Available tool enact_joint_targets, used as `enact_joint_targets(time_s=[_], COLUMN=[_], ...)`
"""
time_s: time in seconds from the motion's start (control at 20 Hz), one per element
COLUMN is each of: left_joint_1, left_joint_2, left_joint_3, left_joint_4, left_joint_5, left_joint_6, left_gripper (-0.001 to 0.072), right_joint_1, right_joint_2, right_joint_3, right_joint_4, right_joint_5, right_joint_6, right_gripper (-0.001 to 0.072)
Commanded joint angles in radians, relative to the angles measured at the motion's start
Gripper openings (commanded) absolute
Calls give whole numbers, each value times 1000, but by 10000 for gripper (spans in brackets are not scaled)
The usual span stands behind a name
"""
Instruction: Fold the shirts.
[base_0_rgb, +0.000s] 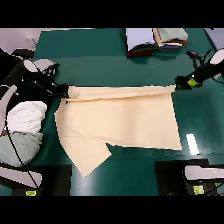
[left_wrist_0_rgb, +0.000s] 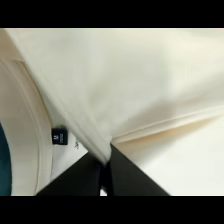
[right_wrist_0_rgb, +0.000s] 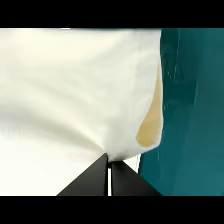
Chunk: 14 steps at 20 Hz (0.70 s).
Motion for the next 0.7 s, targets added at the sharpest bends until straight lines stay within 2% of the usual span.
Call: enact_joint_targets(time_s=[0.0,0.05,0.1,0.15,0.35,0.45,0.65], left_joint_1=[-12,-12,-11,-11,-11,-11,-11], left_joint_2=[1,6,18,37,220,361,627], left_joint_3=[-51,-51,-50,-50,-82,-194,-498], left_joint_4=[11,11,13,16,121,185,161], left_joint_5=[-8,-8,-8,-6,-39,-49,-61], left_joint_6=[-20,-26,-36,-49,-70,-71,-99], left_gripper=[28,217,482,487,487,487,487], right_joint_1=[5,7,7,7,-21,-68,-253], right_joint_2=[52,57,60,62,135,240,416], right_joint_3=[-127,-140,-144,-140,-135,-253,-543], right_joint_4=[-3,-3,-3,0,55,46,46], right_joint_5=[-46,-47,-48,-48,45,61,141], right_joint_6=[0,0,0,0,-43,-54,-88], right_gripper=[15,57,291,387,387,386,404])
